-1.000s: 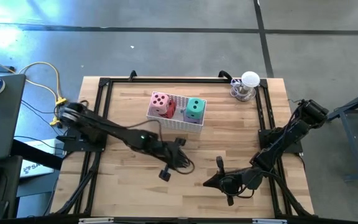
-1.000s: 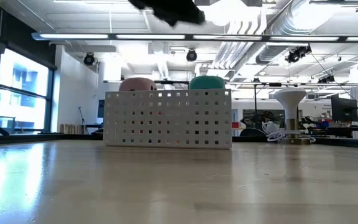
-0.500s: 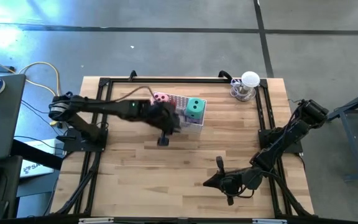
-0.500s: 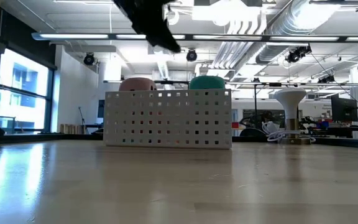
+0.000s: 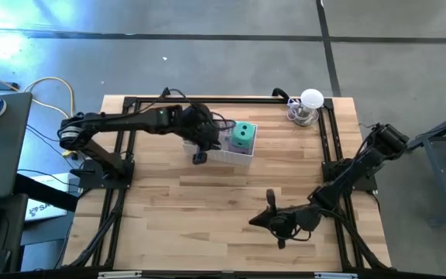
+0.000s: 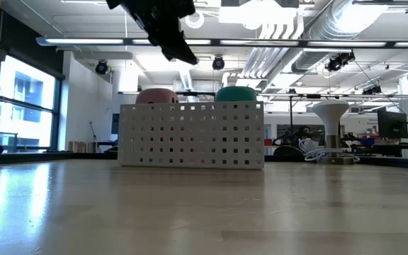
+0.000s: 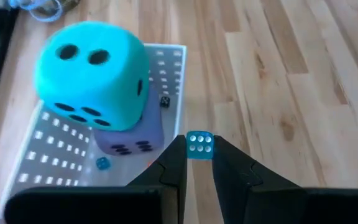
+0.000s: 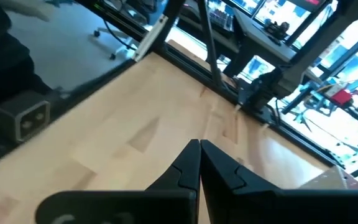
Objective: Pick & Place Dice
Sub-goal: Put the small light blue die into the white bin
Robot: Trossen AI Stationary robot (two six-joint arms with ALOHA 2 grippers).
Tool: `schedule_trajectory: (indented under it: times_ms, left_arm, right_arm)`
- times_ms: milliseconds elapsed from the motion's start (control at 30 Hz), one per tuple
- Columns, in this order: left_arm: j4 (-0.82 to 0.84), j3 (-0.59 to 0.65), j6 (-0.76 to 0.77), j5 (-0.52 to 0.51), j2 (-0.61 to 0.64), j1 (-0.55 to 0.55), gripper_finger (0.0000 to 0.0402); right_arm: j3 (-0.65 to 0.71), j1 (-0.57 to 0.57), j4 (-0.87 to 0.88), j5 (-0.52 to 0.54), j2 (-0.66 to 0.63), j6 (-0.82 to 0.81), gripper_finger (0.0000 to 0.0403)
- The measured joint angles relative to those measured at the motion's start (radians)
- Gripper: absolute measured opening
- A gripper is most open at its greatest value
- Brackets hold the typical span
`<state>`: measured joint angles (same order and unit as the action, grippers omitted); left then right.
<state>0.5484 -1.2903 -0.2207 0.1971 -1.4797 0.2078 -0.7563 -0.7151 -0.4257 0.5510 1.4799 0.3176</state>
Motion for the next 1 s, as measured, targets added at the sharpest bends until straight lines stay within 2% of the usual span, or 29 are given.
schedule_trajectory:
  times_ms: [267,600,1000]
  left_arm:
    - [0.067,0.000,-0.053,0.038,0.096,0.041,0.0050]
    - [0.081,0.019,-0.095,0.040,0.064,0.114,0.0050]
    - [0.024,0.019,0.030,-0.119,0.062,0.125,0.0050]
  right_arm:
    - [0.000,0.074,0.015,-0.001,0.000,0.071,0.0002]
    - [0.000,0.129,0.020,-0.017,0.000,0.040,0.0002]
    - [0.000,0.126,0.028,-0.034,0.000,-0.026,0.0002]
